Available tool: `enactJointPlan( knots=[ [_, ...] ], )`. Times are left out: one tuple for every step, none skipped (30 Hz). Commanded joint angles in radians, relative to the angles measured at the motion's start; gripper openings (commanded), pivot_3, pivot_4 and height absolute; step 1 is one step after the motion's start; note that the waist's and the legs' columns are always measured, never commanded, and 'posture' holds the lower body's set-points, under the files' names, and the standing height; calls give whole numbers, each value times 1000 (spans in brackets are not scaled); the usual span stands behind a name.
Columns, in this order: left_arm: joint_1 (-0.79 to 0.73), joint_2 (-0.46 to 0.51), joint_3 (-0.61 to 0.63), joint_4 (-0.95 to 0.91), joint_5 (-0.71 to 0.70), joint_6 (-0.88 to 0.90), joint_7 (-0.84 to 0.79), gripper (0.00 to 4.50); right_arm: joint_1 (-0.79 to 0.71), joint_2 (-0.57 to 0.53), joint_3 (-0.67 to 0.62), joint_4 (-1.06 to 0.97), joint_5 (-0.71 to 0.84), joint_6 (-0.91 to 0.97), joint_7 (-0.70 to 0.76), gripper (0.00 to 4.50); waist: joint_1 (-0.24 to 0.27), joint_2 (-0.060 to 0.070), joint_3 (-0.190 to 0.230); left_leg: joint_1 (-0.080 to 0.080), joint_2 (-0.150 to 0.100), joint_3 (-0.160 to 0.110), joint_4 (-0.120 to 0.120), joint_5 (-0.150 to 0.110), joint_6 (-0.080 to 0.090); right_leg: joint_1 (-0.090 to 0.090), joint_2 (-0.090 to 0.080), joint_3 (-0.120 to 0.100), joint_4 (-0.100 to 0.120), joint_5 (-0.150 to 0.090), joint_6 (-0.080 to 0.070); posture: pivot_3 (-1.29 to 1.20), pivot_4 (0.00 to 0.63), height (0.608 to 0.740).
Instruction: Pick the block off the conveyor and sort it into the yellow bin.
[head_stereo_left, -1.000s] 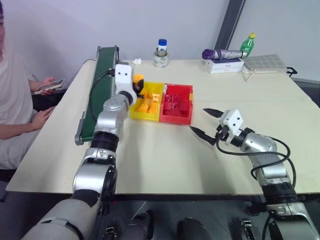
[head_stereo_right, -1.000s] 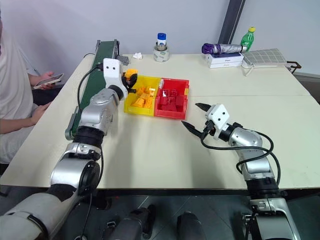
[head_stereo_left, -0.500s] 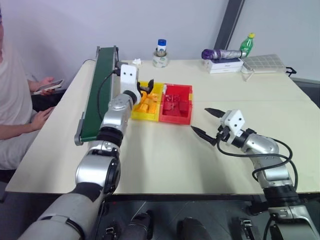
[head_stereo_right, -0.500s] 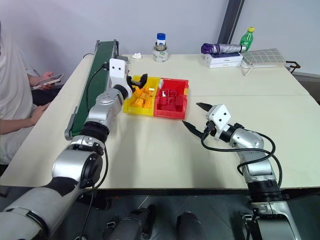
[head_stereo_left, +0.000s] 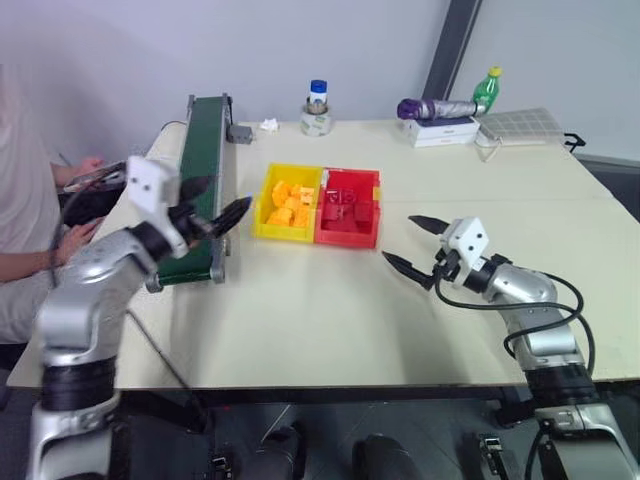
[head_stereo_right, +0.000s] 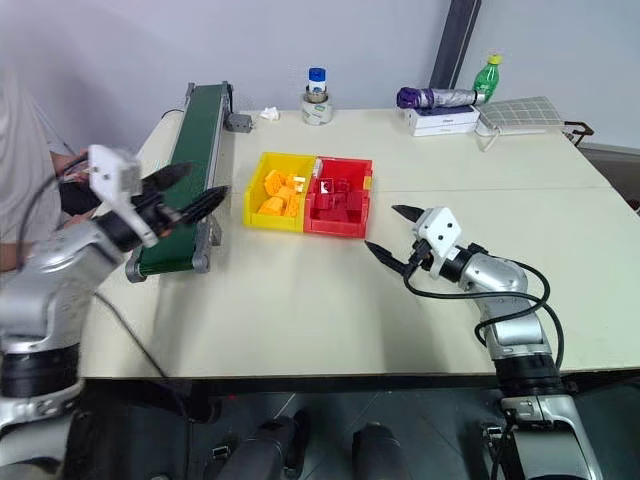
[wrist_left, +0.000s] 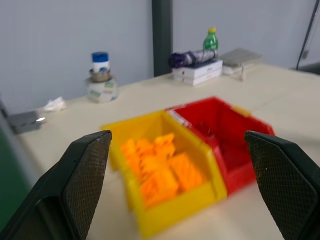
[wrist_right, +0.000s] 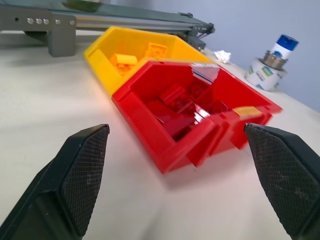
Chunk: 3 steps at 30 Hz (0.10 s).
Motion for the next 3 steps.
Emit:
enactJointPlan(
  knots=[
    [53, 43, 81, -14, -22, -19, -24, 4456, -28, 2, -10, 3, 7, -29, 12, 4500, 0, 0, 0, 0, 0, 0, 0, 0, 0, 0, 0, 0, 0, 0, 0, 0, 150, 740],
    [84, 58, 102, 3, -16, -39, -43, 4456, -31, 2, -9, 6, 6, -30, 15, 4500, 0, 0, 0, 0, 0, 0, 0, 0, 0, 0, 0, 0, 0, 0, 0, 0, 150, 740],
    [113, 73, 107, 18, 8, -68, -54, 4456, -33, 2, -9, 6, 7, -29, 17, 4500, 0, 0, 0, 0, 0, 0, 0, 0, 0, -1, 0, 0, 0, 0, 0, 0, 150, 740]
  ],
)
